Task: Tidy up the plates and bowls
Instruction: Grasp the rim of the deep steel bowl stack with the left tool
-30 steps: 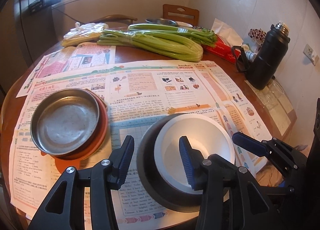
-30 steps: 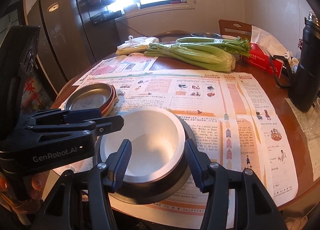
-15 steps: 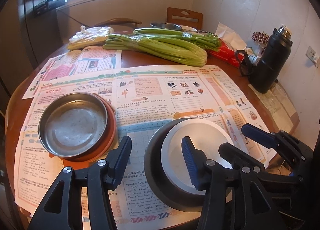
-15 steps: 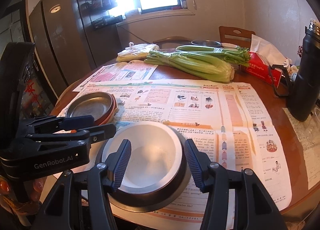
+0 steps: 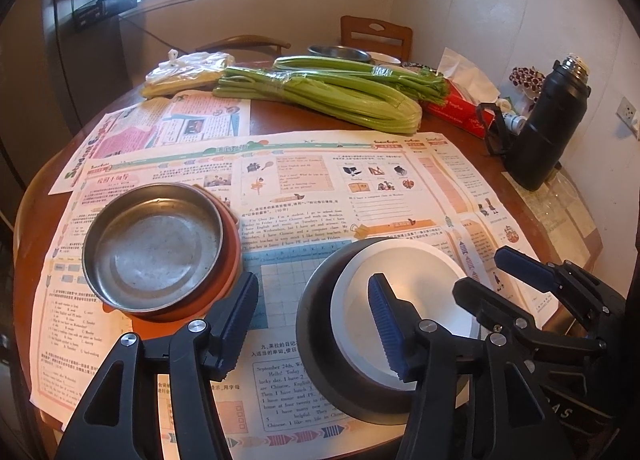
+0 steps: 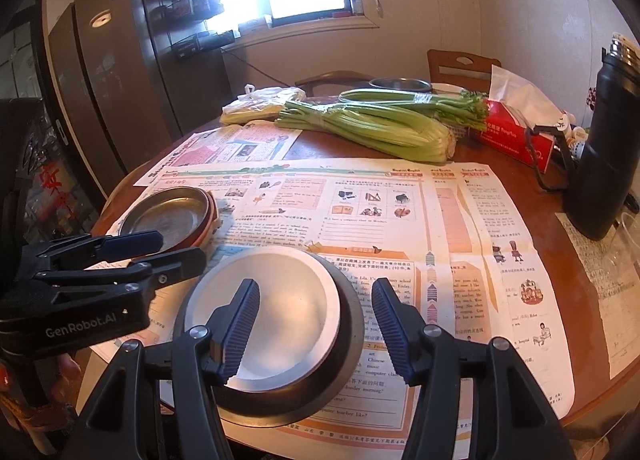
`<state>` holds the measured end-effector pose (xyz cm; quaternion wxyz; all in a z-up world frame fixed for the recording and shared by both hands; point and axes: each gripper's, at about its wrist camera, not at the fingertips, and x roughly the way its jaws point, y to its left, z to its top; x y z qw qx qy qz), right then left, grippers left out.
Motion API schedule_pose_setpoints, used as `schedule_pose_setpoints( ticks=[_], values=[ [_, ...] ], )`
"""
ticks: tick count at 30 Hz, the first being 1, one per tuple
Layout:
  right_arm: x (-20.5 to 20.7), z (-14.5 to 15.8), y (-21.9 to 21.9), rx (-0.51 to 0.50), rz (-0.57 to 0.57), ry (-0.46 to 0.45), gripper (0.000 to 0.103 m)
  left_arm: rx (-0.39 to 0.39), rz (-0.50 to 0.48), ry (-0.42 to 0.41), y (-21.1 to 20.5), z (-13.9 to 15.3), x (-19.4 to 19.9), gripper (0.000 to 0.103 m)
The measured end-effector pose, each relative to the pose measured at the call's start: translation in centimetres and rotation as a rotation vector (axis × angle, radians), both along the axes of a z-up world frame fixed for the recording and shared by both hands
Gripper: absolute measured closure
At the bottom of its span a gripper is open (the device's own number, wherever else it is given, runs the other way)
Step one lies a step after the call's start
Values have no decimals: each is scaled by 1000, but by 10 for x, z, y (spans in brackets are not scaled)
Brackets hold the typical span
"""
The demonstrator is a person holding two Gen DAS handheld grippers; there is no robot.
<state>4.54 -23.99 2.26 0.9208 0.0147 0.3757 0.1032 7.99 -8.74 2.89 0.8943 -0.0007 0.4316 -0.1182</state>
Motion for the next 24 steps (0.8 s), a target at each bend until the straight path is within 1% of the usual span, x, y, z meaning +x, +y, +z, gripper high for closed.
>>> schedule_pose_setpoints(
  ticks=[4, 8, 10, 12, 19, 24],
  values=[
    [4, -6, -6, 14, -11, 24, 45, -9, -2, 27, 0, -8, 3, 44],
    [8, -16, -12, 33, -17, 57, 44, -48, -2, 74, 1, -20, 6, 44],
    [10, -22, -14, 47, -18, 81, 44, -61, 8, 85, 2, -24, 7, 40],
    [10, -27, -16, 67, -21, 96, 44, -72, 11, 93, 3, -27, 7, 38],
    [13, -42, -14, 99, -8, 146, 44, -64, 24, 129, 2, -41, 13, 38],
    [13, -44, -6, 88, 12, 148, 44, -61, 17, 156, 0, -52, 17, 38]
  ],
)
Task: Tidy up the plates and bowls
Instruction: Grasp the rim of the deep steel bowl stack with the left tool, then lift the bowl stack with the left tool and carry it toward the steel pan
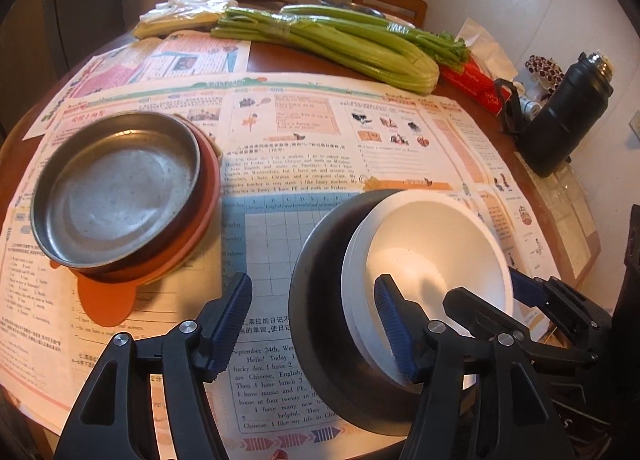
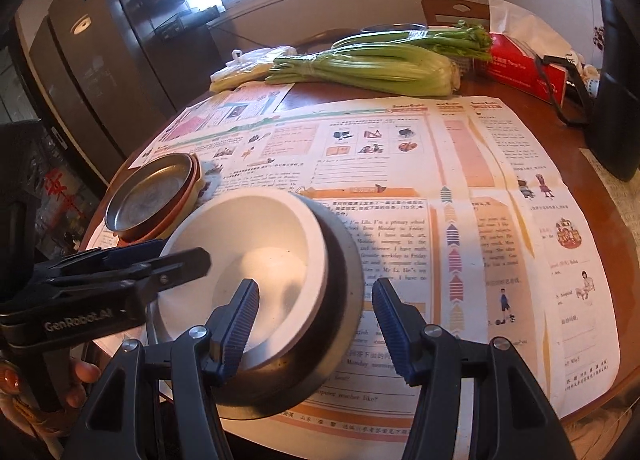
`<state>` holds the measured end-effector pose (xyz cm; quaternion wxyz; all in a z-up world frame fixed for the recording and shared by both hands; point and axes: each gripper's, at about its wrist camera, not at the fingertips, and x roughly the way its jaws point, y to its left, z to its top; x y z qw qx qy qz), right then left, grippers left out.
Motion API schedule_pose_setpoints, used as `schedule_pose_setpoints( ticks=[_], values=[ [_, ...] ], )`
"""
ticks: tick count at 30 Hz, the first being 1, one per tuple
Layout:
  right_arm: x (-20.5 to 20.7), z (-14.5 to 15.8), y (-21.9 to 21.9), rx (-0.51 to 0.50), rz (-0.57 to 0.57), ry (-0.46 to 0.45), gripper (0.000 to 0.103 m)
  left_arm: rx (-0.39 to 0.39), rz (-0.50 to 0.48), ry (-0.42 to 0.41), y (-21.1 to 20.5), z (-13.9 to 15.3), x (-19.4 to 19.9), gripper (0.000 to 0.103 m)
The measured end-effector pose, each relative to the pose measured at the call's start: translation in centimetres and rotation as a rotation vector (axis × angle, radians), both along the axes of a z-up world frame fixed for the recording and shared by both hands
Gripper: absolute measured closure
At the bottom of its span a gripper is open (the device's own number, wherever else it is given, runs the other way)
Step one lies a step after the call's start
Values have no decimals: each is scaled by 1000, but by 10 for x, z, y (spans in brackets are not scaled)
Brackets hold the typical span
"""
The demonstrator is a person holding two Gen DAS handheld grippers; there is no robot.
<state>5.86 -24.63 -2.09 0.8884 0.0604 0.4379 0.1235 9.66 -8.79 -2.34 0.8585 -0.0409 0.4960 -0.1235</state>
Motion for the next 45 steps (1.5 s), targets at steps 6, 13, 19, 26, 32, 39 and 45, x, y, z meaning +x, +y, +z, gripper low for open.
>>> schedule_pose_setpoints(
  ticks=[6, 13, 19, 26, 32, 39, 45],
  values=[
    [-1, -3, 6, -10, 26, 3, 44, -28, -19, 17, -2, -7, 3, 36],
    [0, -8, 5, 23, 38, 18, 43, -43, -19, 54, -3, -16, 6, 36],
    [-1, -8, 4, 50, 39, 20, 42, -63, -18, 65, -4, -18, 8, 40],
    [-3, -4, 7, 50, 44, 4, 44, -103, -28, 80, -4, -17, 9, 55],
    [1, 6, 14, 55, 59, -3, 44, -106, -12, 54, 5, -4, 9, 54],
    [11, 32, 35, 44, 98, -36, 44, -123, 25, 9, 32, 23, 14, 53],
    [24, 54, 65, 40, 138, -68, 44, -128, 60, -31, 61, 45, 19, 52]
  ],
)
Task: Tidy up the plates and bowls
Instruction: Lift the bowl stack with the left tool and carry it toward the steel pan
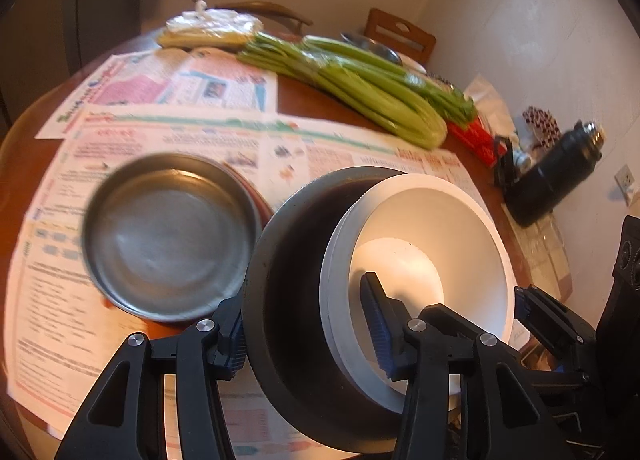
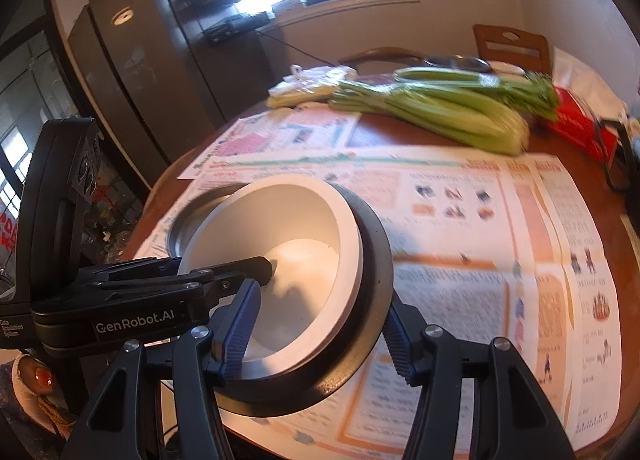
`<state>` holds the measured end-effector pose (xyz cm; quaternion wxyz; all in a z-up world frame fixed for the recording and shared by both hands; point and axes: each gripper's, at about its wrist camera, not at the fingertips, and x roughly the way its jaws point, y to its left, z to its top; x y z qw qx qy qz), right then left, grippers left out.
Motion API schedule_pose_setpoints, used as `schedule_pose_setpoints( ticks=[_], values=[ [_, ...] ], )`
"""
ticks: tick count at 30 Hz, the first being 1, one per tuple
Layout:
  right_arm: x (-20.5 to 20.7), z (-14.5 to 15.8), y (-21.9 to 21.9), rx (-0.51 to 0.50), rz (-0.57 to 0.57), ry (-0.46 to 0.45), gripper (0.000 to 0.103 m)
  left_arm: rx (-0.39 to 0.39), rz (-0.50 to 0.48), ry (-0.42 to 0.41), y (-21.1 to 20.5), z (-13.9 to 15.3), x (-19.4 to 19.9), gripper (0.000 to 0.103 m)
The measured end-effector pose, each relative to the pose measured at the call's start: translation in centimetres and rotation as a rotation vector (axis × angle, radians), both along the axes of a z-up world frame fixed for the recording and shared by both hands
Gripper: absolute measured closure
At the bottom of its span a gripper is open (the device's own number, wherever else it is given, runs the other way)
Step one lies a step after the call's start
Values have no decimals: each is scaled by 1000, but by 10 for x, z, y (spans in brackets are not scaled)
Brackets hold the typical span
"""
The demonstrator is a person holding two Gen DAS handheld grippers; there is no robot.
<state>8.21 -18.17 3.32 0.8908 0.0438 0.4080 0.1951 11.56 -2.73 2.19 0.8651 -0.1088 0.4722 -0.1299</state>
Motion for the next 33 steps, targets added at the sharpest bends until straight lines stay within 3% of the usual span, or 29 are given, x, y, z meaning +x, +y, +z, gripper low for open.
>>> schedule_pose_setpoints(
  ticks=[19, 33],
  values=[
    [46, 54, 96, -21, 128, -93, 44, 16, 106, -118, 91, 59, 25, 52],
    [68, 33, 123, -26, 145, -37, 44, 21, 115, -58, 112, 31, 45, 52]
  ],
)
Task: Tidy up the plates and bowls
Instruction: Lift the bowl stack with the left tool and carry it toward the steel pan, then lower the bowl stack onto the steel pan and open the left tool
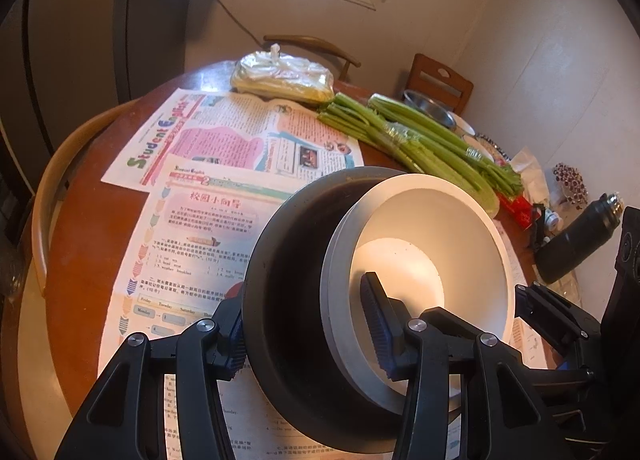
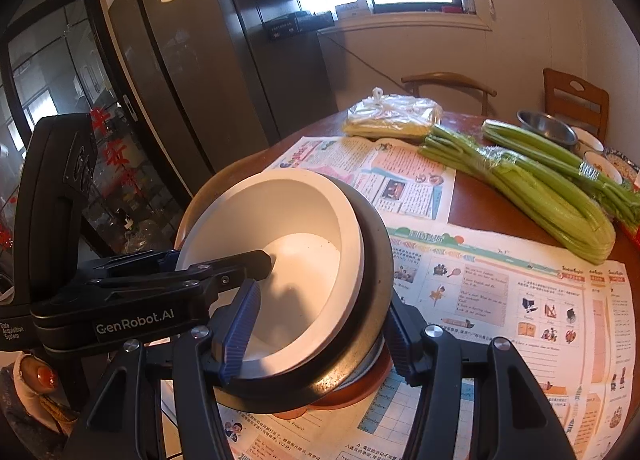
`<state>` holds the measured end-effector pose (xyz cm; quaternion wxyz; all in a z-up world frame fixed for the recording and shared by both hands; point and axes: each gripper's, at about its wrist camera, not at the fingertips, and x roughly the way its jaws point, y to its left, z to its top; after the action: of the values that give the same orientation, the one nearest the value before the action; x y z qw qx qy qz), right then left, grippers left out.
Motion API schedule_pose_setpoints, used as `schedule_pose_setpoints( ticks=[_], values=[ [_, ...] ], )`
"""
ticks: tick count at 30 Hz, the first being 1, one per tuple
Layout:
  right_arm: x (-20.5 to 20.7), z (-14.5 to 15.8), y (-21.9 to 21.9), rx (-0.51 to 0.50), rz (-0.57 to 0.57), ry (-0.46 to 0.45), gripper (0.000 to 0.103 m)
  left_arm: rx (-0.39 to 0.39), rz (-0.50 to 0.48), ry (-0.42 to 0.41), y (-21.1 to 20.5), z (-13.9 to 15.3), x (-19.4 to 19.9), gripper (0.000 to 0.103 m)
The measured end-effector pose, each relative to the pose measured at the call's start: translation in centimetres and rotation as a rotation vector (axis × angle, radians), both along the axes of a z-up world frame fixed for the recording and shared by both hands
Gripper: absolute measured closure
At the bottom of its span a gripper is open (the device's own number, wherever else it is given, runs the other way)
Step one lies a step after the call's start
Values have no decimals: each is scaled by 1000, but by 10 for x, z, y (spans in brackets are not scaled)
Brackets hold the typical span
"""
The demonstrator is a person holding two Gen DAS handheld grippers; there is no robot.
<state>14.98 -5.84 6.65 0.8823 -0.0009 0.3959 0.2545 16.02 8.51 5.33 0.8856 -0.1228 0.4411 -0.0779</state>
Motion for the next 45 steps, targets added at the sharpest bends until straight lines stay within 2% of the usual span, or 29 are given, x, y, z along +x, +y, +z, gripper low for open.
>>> schedule_pose_setpoints(
  ticks=[8, 19, 28, 45],
  values=[
    [9, -29, -9, -1, -15, 78, 44, 33, 1, 46, -10, -26, 10, 53],
    [15, -49, -14, -18, -15, 115, 44, 39, -2, 87, -14, -45, 16, 53],
    [16, -54, -12, -35, -19, 127, 44, 68, 2, 85, -15, -49, 19, 53],
    [18, -54, -9, -75, -26, 104, 44, 69, 4, 91, -16, -54, 21, 52]
  ],
)
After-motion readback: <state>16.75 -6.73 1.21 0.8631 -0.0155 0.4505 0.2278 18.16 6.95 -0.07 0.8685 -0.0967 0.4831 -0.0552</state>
